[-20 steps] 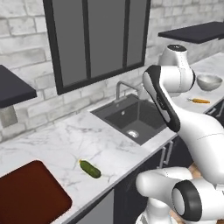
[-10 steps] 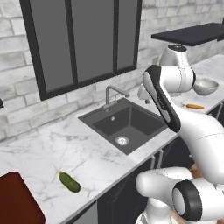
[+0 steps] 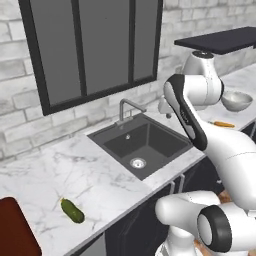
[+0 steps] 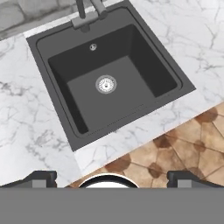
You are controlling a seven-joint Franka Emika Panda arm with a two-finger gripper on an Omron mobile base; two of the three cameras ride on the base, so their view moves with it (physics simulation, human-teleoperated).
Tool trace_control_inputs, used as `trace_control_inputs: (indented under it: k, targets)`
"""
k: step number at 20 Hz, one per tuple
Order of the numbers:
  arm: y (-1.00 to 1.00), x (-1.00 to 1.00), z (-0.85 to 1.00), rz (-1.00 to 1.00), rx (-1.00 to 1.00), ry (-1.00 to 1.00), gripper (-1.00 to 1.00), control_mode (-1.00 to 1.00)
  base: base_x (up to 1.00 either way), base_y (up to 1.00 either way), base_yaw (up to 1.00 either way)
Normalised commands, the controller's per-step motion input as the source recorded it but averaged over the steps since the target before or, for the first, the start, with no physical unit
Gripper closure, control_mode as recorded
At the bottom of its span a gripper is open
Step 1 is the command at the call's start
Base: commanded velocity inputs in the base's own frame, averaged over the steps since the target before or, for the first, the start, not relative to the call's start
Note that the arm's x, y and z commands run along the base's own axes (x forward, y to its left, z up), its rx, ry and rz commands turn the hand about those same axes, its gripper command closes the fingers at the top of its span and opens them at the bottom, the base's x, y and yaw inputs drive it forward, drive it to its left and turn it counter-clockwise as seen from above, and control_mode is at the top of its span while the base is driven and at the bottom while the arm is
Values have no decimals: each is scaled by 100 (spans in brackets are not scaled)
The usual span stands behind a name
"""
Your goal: Place the two vegetables and bowl onto the tray for setting up a vegetable dip station.
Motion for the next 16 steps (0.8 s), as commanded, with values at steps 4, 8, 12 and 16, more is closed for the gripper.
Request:
trace_control_inputs:
  k: [4,8,12,16]
  targets:
    - [0,0,0,0,0,0,-100,100,9,-55,0]
    - [0,0,0,0,0,0,-100,100,10,-55,0]
    - [0,0,0,0,0,0,-100,100,9,-54,0]
    - [0,0,0,0,0,0,-100,100,8,-53,0]
